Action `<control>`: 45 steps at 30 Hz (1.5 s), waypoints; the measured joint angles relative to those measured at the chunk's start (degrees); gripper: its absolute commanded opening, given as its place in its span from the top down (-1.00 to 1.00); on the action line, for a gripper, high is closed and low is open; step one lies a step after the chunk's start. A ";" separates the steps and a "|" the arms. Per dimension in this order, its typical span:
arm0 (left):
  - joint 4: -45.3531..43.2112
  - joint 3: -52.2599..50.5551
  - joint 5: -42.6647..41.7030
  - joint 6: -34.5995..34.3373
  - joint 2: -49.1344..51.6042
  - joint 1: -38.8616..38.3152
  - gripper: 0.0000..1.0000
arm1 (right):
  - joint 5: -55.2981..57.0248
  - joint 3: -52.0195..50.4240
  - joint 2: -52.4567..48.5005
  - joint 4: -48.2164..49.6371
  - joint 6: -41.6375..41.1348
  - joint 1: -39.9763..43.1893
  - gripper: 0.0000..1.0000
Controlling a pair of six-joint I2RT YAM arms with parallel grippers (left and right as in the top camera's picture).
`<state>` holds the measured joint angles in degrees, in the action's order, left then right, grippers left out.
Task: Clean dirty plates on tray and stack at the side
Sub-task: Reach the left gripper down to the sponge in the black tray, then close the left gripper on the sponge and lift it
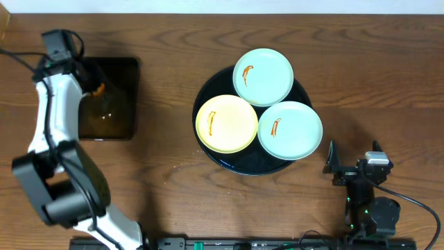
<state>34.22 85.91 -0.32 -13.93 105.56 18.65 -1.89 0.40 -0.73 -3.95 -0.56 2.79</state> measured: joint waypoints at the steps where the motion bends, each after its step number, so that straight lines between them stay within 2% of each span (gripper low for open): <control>1: -0.28 0.17 0.00 0.00 -0.70 0.00 0.85 | 0.00 0.00 0.00 0.00 0.00 0.00 -0.99; 4: -2.49 0.04 -0.42 0.00 0.15 0.00 0.85 | 0.00 0.00 0.00 0.02 0.00 0.00 -0.99; 12: -8.72 -1.99 -0.92 -0.90 10.45 0.22 0.85 | 0.00 0.00 0.02 0.00 0.00 0.00 -0.99; 20: -11.08 -2.91 -18.93 -2.60 9.57 2.89 0.85 | 0.00 0.00 0.00 0.00 0.00 0.00 -0.99; 27: -11.02 -2.91 -29.35 -2.62 1.14 6.75 0.85 | 0.00 0.00 0.00 0.00 0.00 0.00 -0.99; 29: -10.75 -2.86 -35.19 -2.64 -1.01 8.83 0.85 | 0.00 0.00 0.00 0.00 0.00 0.00 -0.98; 35: -8.33 -5.01 -40.30 -3.13 1.09 10.27 0.85 | 0.00 0.00 0.00 0.02 0.00 0.00 -0.99; 40: -9.64 -8.74 -43.23 -10.60 6.73 11.10 0.85 | 0.00 0.00 0.00 0.00 0.00 0.00 -0.98; 45: -19.93 -8.94 -54.21 -23.06 6.34 15.58 0.85 | 0.00 0.00 0.00 0.00 0.00 0.00 -0.99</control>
<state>14.28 76.97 -54.52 -36.99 111.90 34.24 -1.89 0.40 -0.73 -3.95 -0.56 2.79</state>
